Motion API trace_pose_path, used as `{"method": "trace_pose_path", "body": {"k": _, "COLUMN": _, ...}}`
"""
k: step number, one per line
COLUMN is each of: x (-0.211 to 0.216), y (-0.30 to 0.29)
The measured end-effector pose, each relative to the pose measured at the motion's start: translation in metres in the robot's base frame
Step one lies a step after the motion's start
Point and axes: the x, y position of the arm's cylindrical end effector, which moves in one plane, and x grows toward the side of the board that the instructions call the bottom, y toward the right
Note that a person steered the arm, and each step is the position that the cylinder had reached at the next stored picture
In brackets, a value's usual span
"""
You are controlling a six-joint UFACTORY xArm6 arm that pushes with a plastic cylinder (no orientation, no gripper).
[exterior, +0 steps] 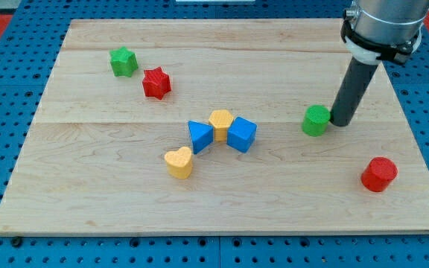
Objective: Separate the yellow hexagon from the group of blocks
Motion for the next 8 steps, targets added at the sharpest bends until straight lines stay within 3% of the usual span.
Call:
{"method": "trace_pose_path", "body": {"k": 1, "x": -0.036, "y": -0.016}}
{"method": "trace_pose_path", "body": {"k": 2, "x": -0.024, "y": -0.060}}
{"method": "trace_pose_path", "body": {"k": 3, "x": 0.016, "y": -0.061}}
{"method": "trace_pose_path", "body": {"k": 4, "x": -0.014, "y": -0.061}}
{"method": "trace_pose_path", "body": {"k": 5, "x": 0.002, "y": -0.059}}
{"method": "trace_pose_path", "body": {"k": 6, "x": 0.046, "y": -0.059}}
{"method": "trace_pose_path", "body": {"k": 8, "x": 0.009, "y": -0.031}}
